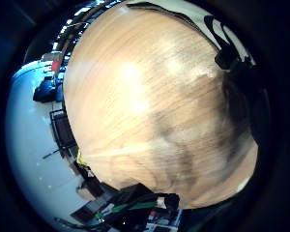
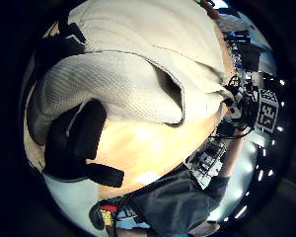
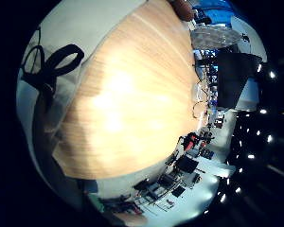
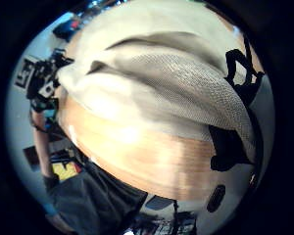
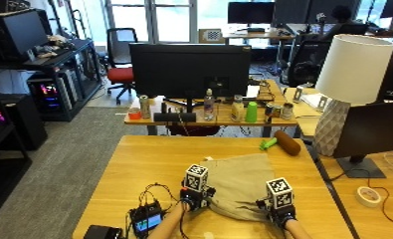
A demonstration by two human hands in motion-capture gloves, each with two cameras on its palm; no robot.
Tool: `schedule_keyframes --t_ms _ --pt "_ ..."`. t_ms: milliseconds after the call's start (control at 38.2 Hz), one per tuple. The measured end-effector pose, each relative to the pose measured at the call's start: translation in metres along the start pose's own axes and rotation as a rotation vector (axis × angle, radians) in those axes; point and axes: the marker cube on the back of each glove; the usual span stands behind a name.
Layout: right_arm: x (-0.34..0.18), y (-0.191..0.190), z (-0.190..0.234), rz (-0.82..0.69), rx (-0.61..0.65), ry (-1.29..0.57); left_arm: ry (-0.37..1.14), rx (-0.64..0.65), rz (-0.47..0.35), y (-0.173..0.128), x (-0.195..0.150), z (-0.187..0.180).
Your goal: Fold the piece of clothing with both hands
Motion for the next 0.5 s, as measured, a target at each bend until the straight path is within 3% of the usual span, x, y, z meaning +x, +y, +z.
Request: schedule_keyframes --t_ms 105,393,445,498 --pt "-0.001 0.0 -0.001 0.003 0.001 0.016 -0.034 -0.035 -0.066 0.004 -0.005 0.0" --pt "-0.002 0.006 -0.004 -0.031 -0.015 0.026 -0.027 0.14 0.057 0.002 0.002 -0.012" --pt "-0.002 0.009 -0.007 -0.043 -0.04 0.022 -0.041 0.144 0.054 0.003 0.0 -0.015" --pt "-0.002 0.01 -0.01 -0.05 -0.056 0.021 -0.083 0.131 0.001 0.002 -0.006 -0.015"
